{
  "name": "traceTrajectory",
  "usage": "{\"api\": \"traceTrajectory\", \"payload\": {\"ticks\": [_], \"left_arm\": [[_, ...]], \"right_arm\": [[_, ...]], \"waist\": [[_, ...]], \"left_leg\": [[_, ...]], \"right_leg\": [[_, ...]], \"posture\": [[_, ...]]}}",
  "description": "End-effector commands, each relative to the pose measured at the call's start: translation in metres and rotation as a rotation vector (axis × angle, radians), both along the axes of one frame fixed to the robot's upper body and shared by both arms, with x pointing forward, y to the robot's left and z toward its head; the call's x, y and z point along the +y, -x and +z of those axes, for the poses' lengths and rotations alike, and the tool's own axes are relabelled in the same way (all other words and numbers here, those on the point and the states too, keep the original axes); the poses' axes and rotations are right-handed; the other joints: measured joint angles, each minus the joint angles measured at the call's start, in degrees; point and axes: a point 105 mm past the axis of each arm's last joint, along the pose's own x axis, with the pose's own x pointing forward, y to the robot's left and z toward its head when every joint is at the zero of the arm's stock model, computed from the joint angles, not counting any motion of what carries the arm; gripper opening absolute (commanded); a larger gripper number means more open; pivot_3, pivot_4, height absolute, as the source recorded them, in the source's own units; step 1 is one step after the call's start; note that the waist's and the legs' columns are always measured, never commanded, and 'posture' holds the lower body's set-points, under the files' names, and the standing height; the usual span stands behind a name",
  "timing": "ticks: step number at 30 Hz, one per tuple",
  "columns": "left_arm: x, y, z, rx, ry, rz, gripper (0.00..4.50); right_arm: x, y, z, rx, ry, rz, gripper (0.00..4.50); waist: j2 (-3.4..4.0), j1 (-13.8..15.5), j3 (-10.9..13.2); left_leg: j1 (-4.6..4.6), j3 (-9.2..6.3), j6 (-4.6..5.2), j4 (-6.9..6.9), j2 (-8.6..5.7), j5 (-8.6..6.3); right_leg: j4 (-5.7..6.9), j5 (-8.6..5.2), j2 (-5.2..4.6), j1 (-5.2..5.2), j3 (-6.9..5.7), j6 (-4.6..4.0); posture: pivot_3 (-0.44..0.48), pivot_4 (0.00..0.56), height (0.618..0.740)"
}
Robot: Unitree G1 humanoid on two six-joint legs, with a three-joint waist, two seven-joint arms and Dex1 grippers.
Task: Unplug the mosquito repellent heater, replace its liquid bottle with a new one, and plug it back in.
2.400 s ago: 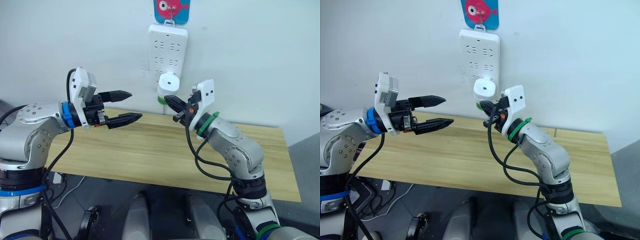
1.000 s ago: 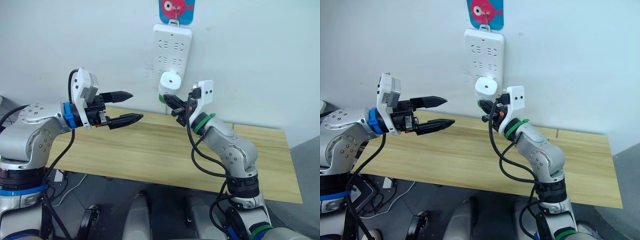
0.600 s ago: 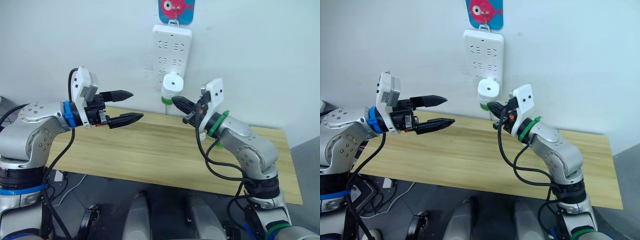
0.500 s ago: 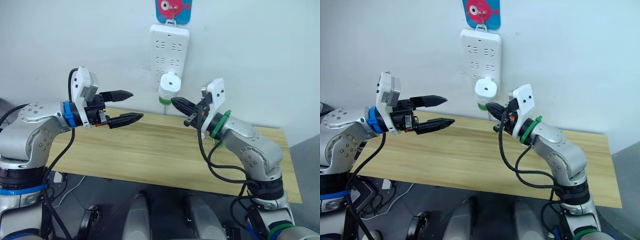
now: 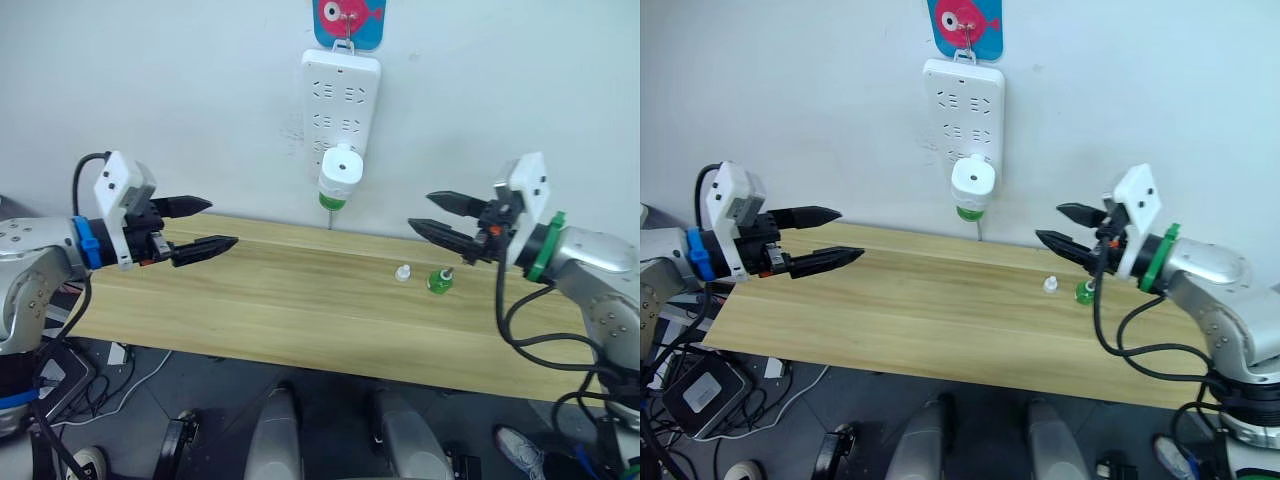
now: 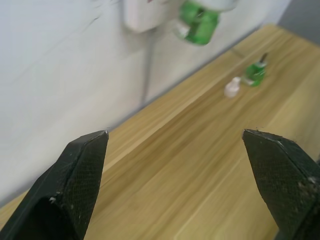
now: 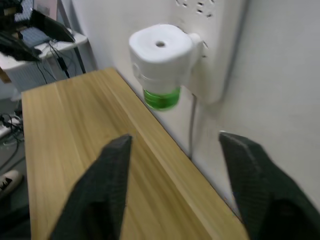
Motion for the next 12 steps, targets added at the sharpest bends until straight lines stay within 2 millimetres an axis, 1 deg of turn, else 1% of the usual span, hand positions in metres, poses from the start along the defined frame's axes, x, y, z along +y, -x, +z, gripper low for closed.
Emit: {"api": "traceTrajectory", "payload": {"ticks": [1, 2, 7, 12], "left_arm": [[0.011, 0.001, 0.013, -0.077, -0.035, 0.031, 4.50], [0.011, 0.000, 0.013, -0.085, -0.035, 0.033, 4.50], [0.010, -0.003, 0.011, -0.096, -0.032, 0.025, 4.50], [0.011, -0.009, 0.009, -0.117, -0.064, 0.027, 4.50]], "right_arm": [[-0.015, 0.001, 0.012, -0.060, 0.009, -0.013, 4.43], [-0.019, -0.001, 0.014, -0.068, 0.010, -0.028, 4.49], [-0.034, -0.008, 0.017, -0.104, 0.028, -0.089, 4.49], [-0.037, -0.009, 0.014, -0.093, 0.042, -0.096, 4.49]], "waist": [[-0.01, 0.0, 0.0], [-0.01, 0.0, 0.0], [-0.02, 0.0, 0.0], [-0.02, 0.0, 0.0]], "left_leg": [[0.00, 0.01, 0.00, 0.00, 0.00, 0.00], [-0.01, 0.01, 0.00, 0.00, 0.00, 0.00], [-0.02, 0.00, 0.00, 0.01, -0.02, 0.00], [-0.01, 0.00, 0.00, 0.02, -0.02, 0.00]], "right_leg": [[0.00, 0.00, 0.00, 0.00, 0.01, 0.00], [0.00, 0.00, 0.00, 0.00, 0.01, 0.00], [0.00, 0.01, -0.01, 0.00, 0.00, -0.01], [0.02, 0.01, -0.01, 0.00, 0.00, -0.01]], "posture": [[0.040, 0.225, 0.740], [0.040, 0.225, 0.740], [0.029, 0.222, 0.740], [0.016, 0.222, 0.740]]}}
